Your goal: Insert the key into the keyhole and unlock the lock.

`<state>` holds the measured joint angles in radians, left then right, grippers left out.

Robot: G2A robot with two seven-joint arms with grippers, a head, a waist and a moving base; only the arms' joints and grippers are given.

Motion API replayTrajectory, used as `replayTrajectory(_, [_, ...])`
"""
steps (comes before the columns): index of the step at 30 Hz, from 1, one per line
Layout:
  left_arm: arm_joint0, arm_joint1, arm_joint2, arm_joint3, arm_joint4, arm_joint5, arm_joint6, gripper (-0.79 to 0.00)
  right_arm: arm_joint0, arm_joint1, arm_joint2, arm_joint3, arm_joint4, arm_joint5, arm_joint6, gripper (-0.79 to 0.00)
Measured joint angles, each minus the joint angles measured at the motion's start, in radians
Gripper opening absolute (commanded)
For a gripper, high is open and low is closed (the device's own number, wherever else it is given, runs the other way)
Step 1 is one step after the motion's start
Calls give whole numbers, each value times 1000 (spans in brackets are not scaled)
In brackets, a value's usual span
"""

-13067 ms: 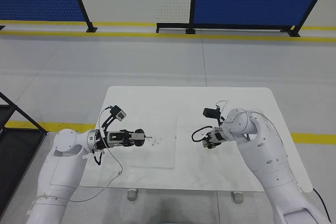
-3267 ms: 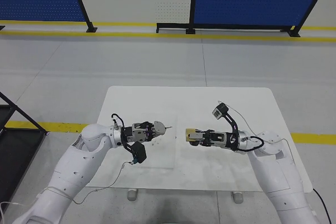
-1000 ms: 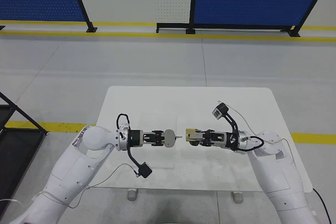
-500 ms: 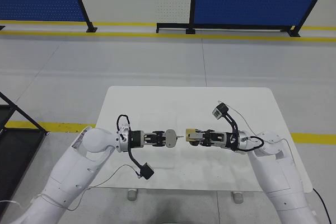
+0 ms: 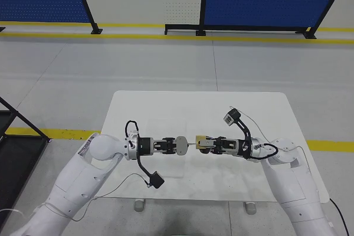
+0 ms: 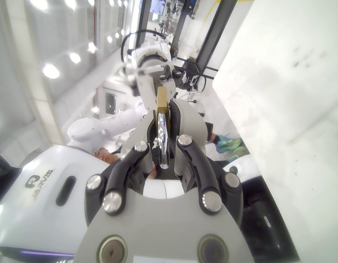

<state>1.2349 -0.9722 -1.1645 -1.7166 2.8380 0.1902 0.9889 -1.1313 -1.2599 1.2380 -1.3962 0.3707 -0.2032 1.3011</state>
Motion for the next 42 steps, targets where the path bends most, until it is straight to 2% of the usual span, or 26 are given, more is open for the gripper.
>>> replayTrajectory(23, [-24, 1, 28, 19, -10, -2, -17, -785, 0, 0, 0, 0, 0, 0, 0, -785])
replayTrajectory(42, [-55, 0, 46, 62, -63, -4, 12, -785, 0, 0, 0, 0, 0, 0, 0, -785])
